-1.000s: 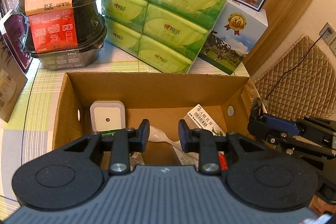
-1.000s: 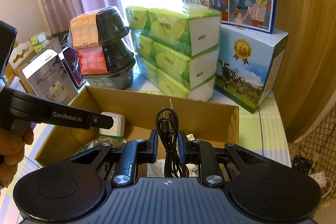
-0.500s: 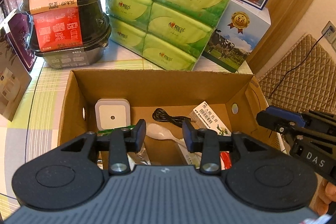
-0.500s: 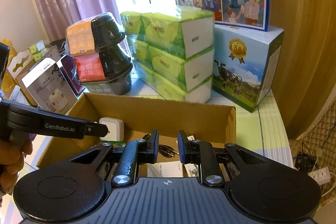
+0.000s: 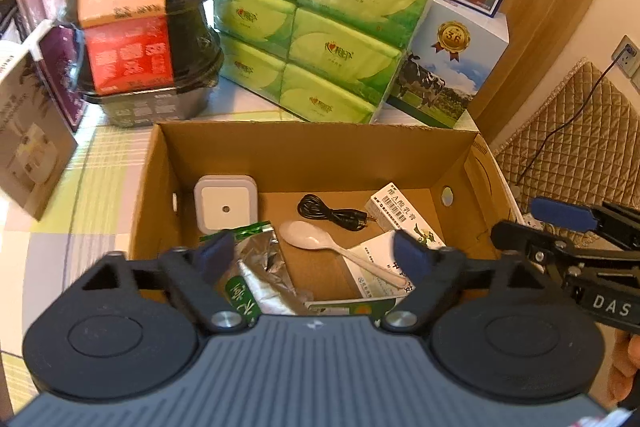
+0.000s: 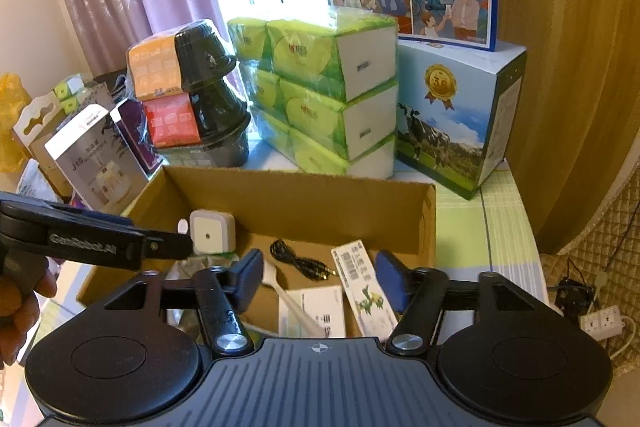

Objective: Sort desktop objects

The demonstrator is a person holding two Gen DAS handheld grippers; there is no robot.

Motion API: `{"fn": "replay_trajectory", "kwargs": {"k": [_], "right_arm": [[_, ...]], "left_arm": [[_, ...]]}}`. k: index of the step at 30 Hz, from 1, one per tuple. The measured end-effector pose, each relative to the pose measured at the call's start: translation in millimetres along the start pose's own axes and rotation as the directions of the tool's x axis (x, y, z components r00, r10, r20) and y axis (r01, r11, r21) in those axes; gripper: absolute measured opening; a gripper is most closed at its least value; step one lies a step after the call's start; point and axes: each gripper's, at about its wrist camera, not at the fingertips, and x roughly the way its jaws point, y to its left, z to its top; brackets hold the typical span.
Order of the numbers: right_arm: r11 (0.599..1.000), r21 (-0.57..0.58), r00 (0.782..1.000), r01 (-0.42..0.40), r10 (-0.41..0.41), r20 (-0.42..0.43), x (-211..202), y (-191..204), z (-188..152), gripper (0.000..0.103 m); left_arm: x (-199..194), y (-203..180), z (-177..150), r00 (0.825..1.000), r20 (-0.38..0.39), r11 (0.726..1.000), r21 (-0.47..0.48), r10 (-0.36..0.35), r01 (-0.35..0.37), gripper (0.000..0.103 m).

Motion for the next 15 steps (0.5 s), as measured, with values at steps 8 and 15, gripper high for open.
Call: {"fn": "replay_trajectory", "kwargs": {"k": [8,15], "right_arm": [[1.000,-0.014,1.000,0.003,-0.004,-0.030,-32.6,9.3,-19.0,0.094],[0.999,-0.018,0.998,0.035,-0.036,-0.044,-67.2,17.6,-27.7,0.101]], "left_arm": [[-37.2,-7.8,-22.1,0.998,0.028,0.998,0.013,0.056,-0.057,0.101],[-75.4,-15.1,-42.9,0.994,0.043,0.994,0.016,0.104,-0.104,0.101]]}}
